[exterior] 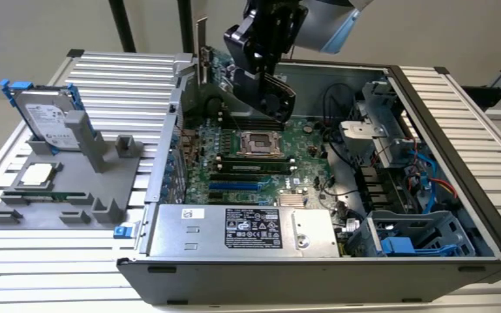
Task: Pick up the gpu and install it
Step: 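Insert the gpu into the slot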
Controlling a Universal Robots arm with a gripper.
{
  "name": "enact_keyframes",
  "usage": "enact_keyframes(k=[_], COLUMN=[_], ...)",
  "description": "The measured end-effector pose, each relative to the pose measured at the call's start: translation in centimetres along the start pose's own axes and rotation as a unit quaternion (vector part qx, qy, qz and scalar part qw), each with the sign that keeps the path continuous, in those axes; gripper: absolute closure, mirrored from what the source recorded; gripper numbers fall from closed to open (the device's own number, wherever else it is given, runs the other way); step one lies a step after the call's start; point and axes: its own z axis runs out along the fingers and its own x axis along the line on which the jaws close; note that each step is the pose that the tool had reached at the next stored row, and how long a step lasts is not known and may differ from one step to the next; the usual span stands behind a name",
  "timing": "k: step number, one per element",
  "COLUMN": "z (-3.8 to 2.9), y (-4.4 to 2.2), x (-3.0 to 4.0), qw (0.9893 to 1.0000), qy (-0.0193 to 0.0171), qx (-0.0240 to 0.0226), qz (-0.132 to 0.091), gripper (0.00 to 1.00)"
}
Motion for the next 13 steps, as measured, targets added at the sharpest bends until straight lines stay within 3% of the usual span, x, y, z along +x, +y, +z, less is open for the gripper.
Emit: enact_keyframes(k=[6, 13], z=[0.00, 0.00], y=[0.00, 0.00], x=[0.00, 0.00], qw=[0.9997, 0.9985], qy=[0.0012, 0.0025], qx=[0.0002, 0.0005], qz=[-0.025, -0.054], gripper=[1.00, 1.00])
